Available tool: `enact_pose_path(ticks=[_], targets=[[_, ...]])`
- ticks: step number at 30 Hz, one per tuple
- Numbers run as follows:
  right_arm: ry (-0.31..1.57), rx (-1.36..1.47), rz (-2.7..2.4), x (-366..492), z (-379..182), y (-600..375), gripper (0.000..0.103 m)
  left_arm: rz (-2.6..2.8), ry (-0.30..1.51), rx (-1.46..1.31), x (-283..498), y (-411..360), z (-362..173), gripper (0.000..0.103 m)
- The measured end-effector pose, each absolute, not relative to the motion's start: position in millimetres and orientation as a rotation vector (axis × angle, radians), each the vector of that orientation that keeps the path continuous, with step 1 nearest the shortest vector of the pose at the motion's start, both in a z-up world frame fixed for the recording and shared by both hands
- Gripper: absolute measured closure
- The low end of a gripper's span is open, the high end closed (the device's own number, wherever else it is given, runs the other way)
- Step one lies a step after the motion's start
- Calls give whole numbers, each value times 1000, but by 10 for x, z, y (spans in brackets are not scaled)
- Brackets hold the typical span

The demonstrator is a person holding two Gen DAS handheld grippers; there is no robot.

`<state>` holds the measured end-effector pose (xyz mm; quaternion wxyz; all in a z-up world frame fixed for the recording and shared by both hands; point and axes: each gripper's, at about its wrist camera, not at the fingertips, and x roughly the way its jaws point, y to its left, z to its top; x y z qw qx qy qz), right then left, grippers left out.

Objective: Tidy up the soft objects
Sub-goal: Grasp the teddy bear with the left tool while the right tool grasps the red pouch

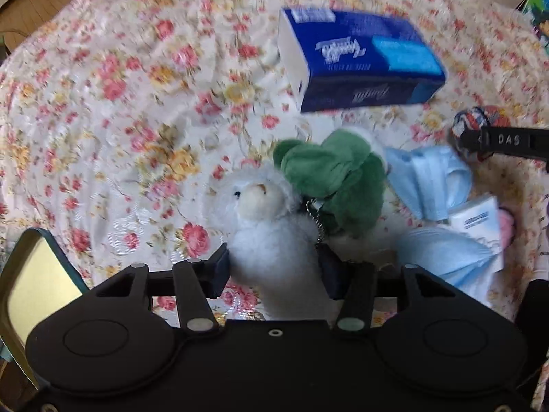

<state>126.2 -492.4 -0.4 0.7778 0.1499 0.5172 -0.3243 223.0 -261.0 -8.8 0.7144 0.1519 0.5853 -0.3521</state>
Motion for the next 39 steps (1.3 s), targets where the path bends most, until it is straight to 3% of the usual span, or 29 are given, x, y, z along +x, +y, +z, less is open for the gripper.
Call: enact_pose_path(ticks=[4, 8, 16, 21, 22, 27, 39], targets=[[1080, 331, -714, 1181, 204, -4890, 55, -789, 1261, 303, 2194, -2482, 151, 61], [1068, 337, -726, 1129, 315, -4839, 55, -748, 1230, 363, 2138, -2470, 169, 60], [1078, 338, -686, 1097, 269, -4731, 55, -657, 1318, 463, 2187, -2589, -429, 47], [1072, 343, -672, 1037, 242, -4750, 55, -643, 1341, 459, 2254, -2633, -585, 46], [1069, 346, -674, 1027, 239, -4759, 55, -646, 1338, 455, 2258, -2635, -578, 50], [1054, 344, -681, 970, 316, -4734, 55, -675, 1328, 386, 2252, -2586, -418, 59], [957, 282, -580, 804, 938, -3944, 55, -582, 1223, 228, 2169, -1691, 244, 59]])
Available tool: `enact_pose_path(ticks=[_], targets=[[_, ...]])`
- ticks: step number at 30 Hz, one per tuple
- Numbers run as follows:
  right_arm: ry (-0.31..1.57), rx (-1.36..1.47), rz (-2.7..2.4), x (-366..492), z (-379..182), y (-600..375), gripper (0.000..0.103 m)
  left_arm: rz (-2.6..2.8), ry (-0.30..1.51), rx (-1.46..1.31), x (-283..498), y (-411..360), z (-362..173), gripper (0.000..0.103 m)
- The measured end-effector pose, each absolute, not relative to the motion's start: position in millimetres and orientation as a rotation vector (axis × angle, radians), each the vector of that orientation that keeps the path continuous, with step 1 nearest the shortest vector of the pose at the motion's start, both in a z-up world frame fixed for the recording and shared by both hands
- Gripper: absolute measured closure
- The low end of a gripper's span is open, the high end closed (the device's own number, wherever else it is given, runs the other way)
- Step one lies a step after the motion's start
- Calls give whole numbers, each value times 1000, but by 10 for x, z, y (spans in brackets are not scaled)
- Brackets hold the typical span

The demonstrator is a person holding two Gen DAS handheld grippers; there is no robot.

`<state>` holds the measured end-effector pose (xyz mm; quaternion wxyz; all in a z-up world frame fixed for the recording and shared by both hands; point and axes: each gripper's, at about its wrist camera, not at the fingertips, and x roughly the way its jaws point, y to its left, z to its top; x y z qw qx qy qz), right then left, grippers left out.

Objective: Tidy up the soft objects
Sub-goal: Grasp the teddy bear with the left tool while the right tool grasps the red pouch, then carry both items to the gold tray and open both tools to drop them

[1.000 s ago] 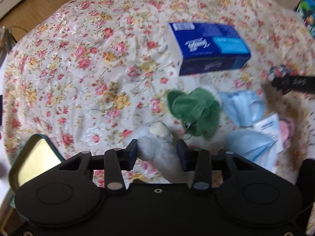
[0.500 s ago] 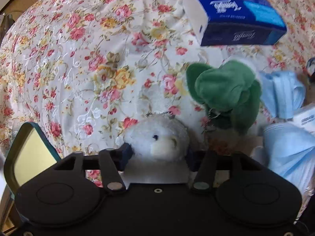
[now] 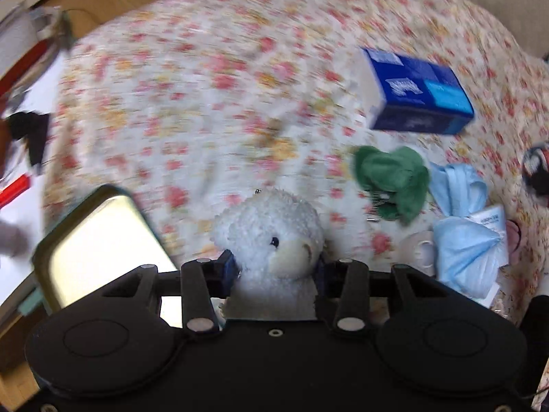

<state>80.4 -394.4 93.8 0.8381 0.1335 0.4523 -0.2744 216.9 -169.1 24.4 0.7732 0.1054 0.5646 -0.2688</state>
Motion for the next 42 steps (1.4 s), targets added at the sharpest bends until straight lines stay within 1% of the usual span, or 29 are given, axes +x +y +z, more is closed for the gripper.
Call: enact_pose_path(ticks=[7, 16, 22, 27, 34, 42], targets=[[967, 199, -393, 830, 1036, -2933, 55, -388, 1163, 161, 2317, -910, 141, 59], [1042, 169, -156, 1001, 884, -1758, 55, -197, 1192, 68, 2623, -179, -264, 59], [1096, 150, -85, 1135, 664, -1268, 55, -162, 1182, 75, 2787, -24, -464, 59], [1128, 110, -72, 1230, 473, -1043, 55, -198, 1233, 78, 2842, 23, -642, 59], [1161, 104, -60, 1322, 238, -872, 54, -200, 1266, 50, 2876, 68, -690, 59], [1189, 103, -54, 1322, 114, -838, 54, -202, 1237, 64, 2845, 52, -633, 57]])
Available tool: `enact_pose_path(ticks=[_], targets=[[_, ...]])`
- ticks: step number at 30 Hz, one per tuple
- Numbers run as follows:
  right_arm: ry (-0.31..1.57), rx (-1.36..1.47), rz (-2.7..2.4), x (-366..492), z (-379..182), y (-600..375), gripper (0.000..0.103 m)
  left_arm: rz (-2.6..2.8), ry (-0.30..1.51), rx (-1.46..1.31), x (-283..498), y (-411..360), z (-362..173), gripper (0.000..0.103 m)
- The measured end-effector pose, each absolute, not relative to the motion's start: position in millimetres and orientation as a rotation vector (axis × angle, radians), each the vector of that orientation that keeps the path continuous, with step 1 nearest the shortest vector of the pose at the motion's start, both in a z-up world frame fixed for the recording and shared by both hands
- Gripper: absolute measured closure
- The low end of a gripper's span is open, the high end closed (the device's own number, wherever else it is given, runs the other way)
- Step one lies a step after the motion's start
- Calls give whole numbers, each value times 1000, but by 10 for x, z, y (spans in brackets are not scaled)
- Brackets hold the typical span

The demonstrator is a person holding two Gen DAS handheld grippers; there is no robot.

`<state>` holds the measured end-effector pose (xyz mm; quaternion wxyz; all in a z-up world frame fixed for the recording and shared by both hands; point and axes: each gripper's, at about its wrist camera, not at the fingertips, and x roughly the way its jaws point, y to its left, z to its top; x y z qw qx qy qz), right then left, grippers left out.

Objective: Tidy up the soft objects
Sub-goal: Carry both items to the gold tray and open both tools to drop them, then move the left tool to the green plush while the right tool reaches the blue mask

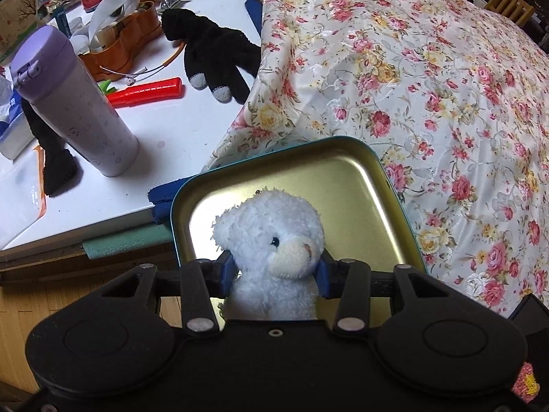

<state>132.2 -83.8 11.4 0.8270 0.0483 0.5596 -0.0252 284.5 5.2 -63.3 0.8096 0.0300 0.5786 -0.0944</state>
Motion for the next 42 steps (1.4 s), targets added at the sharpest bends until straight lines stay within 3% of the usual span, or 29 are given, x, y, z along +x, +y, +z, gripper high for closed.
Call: enact_pose_path(ticks=[3, 7, 42], targets=[[1189, 108, -50, 1327, 119, -830, 51, -195, 1244, 52, 2864, 76, -652, 53], [1174, 102, -52, 1329, 141, -815, 45, -176, 1223, 57, 2856, 76, -631, 37], [1234, 81, -69, 1305, 36, -778, 41, -184, 1266, 43, 2854, 75, -702, 37]])
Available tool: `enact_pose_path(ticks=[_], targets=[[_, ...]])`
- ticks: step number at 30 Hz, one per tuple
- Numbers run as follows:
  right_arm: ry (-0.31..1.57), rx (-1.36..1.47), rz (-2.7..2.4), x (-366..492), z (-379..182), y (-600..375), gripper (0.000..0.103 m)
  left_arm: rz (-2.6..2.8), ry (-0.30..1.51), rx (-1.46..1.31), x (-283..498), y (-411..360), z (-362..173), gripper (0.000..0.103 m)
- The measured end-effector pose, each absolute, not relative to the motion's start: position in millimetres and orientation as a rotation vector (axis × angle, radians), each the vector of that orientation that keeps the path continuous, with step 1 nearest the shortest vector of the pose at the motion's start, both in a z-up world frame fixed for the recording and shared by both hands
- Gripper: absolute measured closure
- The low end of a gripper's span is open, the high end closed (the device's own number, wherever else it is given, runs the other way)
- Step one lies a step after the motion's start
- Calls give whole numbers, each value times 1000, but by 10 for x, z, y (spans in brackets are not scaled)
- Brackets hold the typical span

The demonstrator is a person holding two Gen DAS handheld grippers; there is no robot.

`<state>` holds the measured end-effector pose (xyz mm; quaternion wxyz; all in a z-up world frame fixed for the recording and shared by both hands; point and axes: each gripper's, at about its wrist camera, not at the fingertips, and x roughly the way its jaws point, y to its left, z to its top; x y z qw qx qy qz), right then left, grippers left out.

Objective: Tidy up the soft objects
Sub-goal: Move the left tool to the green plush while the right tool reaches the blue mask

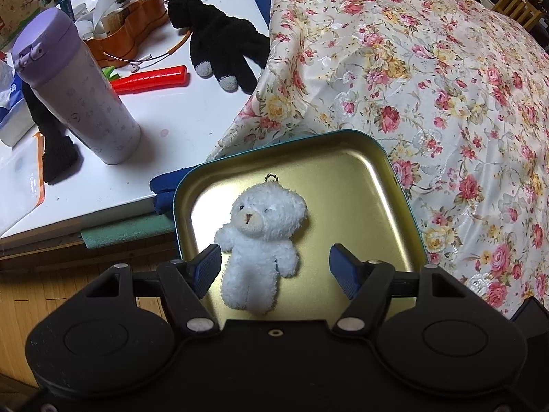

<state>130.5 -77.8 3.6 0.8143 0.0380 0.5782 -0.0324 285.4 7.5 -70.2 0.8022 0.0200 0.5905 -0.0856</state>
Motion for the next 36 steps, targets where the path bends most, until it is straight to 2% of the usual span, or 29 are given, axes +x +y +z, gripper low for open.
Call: enact_pose_path(ticks=[15, 20, 22, 27, 30, 36], targets=[[1179, 111, -128, 1309, 295, -1040, 40, -188, 1268, 94, 2783, -25, -696, 37], [1127, 135, -191, 1250, 502, -1360, 39, -207, 1233, 132, 2677, -166, -522, 37], [1108, 146, -220, 1207, 576, -1501, 39, -219, 1221, 146, 2631, -228, -447, 32], [1060, 171, -304, 1035, 746, -1920, 39, -253, 1194, 183, 2452, -382, -242, 31], [1042, 194, -360, 919, 822, -2194, 38, -286, 1171, 214, 2320, -500, -142, 27], [1015, 227, -496, 645, 934, -2778, 37, -387, 1174, 243, 2108, -875, 65, 27]])
